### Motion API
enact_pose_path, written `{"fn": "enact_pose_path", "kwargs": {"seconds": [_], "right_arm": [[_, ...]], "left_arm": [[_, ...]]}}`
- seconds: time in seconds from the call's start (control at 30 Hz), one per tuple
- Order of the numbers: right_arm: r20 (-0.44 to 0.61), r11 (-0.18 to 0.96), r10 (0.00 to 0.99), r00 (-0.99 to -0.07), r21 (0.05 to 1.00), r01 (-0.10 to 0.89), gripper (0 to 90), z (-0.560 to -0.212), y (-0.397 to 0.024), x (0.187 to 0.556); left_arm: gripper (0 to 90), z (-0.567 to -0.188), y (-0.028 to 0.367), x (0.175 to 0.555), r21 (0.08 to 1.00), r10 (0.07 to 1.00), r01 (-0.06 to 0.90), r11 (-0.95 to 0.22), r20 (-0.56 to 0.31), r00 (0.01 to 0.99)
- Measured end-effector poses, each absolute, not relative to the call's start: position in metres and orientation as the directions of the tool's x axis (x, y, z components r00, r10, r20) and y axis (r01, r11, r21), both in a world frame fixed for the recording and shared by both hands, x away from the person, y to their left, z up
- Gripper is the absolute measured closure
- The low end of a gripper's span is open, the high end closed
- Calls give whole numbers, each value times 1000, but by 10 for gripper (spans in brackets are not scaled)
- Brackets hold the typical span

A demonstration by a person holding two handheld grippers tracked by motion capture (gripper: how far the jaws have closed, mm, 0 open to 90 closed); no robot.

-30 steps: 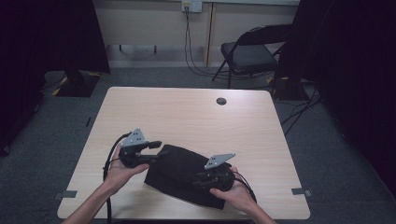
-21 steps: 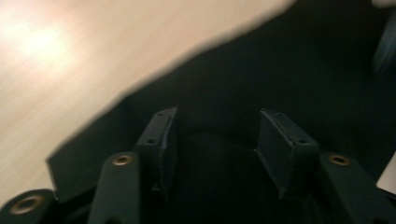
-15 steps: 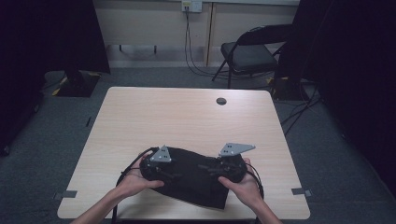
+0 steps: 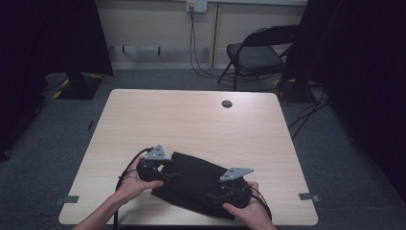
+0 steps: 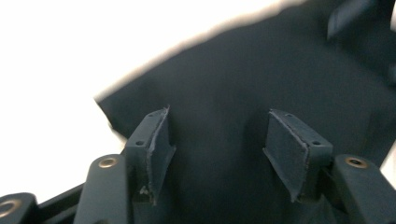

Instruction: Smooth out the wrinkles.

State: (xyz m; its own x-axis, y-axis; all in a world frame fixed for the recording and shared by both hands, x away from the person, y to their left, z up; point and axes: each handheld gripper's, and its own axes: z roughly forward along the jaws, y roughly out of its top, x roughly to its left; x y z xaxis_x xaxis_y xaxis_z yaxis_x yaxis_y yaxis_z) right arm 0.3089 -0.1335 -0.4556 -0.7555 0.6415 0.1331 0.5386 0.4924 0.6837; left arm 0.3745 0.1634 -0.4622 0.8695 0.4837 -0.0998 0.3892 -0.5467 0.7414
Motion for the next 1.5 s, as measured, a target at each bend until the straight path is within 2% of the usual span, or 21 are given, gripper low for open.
{"fn": "enact_pose_path", "kwargs": {"seconds": [0.1, 0.27, 0.43, 0.57, 0.8, 0.9, 1.03, 1.13, 1.2, 1.37, 1.5], "right_arm": [[143, 483, 655, -742, 676, 557, 393, -463, -138, 311], [91, 483, 691, -718, 680, 551, 401, -467, -133, 332], [-28, 525, 689, -724, 707, 473, 401, -476, -130, 359], [-41, 506, 698, -715, 734, 453, 396, -480, -129, 384], [-68, 512, 706, -705, 737, 441, 389, -483, -125, 384], [-60, 489, 713, -699, 756, 435, 388, -485, -127, 383], [6, 447, 706, -708, 771, 453, 361, -479, -132, 385], [114, 357, 713, -692, 790, 498, 285, -465, -142, 387], [138, 326, 715, -686, 802, 501, 256, -456, -148, 385], [125, 299, 739, -662, 820, 488, 217, -439, -167, 373], [143, 241, 781, -609, 829, 504, 199, -435, -199, 363]], "left_arm": [[356, -474, 157, 369, 690, 443, 382, -615, -99, 891], [365, -479, 149, 377, 689, 503, 402, -603, -63, 862], [403, -486, 143, 388, 695, 567, 414, -588, -11, 823], [430, -486, 144, 388, 691, 573, 412, -594, 5, 819], [420, -490, 144, 389, 707, 606, 429, -563, 0, 796], [415, -491, 145, 389, 716, 615, 434, -547, -8, 788], [394, -488, 155, 395, 720, 614, 476, -505, -87, 784], [377, -480, 163, 395, 740, 625, 487, -464, -116, 772], [365, -473, 168, 392, 749, 624, 478, -460, -111, 774], [359, -455, 191, 380, 797, 648, 457, -396, -110, 754], [302, -455, 218, 371, 793, 693, 486, -368, -114, 711]]}}
